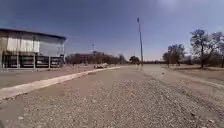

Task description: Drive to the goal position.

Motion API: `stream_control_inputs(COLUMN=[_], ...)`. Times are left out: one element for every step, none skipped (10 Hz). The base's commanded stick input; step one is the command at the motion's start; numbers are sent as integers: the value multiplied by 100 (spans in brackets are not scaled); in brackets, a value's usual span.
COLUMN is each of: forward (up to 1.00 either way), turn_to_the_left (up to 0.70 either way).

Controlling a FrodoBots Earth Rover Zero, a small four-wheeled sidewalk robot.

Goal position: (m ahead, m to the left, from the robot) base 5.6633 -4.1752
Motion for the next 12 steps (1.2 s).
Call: stream_control_inputs(forward=[70, 70, 70, 70, 70, 70, 70, 70, 70, 70, 70, 70], turn_to_the_left=[0, 0, 0, 0, 0, 0, 0, 0, 0, 0, 0, 0])
